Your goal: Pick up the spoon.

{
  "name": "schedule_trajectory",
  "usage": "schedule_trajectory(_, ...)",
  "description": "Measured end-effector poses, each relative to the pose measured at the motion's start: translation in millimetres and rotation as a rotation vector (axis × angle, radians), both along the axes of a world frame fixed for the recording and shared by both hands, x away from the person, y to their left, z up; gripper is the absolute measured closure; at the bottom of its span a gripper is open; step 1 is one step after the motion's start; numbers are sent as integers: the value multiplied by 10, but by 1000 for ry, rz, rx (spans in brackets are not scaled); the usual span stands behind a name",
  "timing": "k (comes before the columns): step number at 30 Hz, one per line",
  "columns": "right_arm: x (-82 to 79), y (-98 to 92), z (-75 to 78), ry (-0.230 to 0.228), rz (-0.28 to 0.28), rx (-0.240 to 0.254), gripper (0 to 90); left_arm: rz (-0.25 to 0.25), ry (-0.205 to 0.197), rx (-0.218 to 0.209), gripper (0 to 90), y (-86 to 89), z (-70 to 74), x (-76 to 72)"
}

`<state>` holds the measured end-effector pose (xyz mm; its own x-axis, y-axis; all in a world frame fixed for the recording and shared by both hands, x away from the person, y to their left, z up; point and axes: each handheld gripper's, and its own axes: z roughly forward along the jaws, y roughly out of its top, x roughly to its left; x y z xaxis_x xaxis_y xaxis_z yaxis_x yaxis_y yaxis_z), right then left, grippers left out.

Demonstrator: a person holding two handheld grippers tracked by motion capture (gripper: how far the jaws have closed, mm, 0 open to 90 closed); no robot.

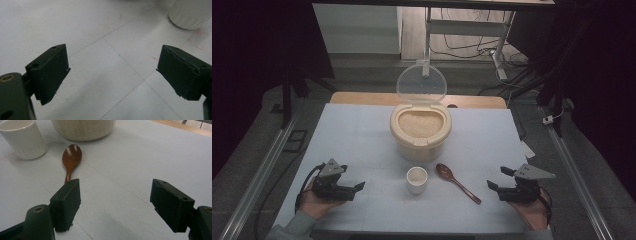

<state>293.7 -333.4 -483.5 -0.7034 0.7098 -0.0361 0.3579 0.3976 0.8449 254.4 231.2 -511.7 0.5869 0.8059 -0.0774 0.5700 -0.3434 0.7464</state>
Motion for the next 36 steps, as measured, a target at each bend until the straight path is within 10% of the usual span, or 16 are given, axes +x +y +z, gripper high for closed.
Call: schedule_trajectory(36,-48,274,310,33,41,-35,295,-13,3,8,103,-33,-41,-6)
